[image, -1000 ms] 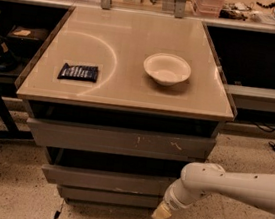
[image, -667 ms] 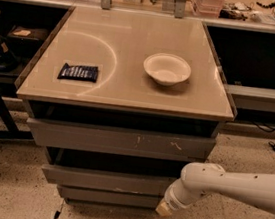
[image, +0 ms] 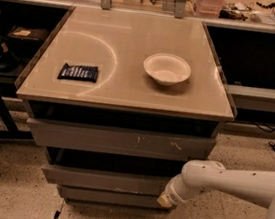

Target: Close middle drawer

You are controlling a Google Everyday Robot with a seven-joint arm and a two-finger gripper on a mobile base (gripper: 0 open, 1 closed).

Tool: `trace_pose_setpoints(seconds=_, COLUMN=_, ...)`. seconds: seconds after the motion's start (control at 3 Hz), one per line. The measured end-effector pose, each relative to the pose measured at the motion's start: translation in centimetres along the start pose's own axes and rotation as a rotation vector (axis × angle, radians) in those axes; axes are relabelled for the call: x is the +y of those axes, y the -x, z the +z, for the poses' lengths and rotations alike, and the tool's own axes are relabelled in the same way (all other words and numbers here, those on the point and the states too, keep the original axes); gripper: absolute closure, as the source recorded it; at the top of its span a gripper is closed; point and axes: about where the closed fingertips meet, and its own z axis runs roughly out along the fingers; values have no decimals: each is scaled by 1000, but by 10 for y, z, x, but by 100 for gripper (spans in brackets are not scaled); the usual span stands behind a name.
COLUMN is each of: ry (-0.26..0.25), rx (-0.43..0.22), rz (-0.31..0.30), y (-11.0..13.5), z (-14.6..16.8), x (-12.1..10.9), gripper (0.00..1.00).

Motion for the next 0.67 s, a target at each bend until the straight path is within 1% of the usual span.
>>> trace_pose_setpoints(seconds=0.33, ry=-26, rx=-13, rz=15, y=8, z=0, x=-18, gripper=100)
trace_pose_setpoints(seconds=0.67, ry=-36, rx=-16, rz=24, y=17, z=2, x=-31, gripper=100)
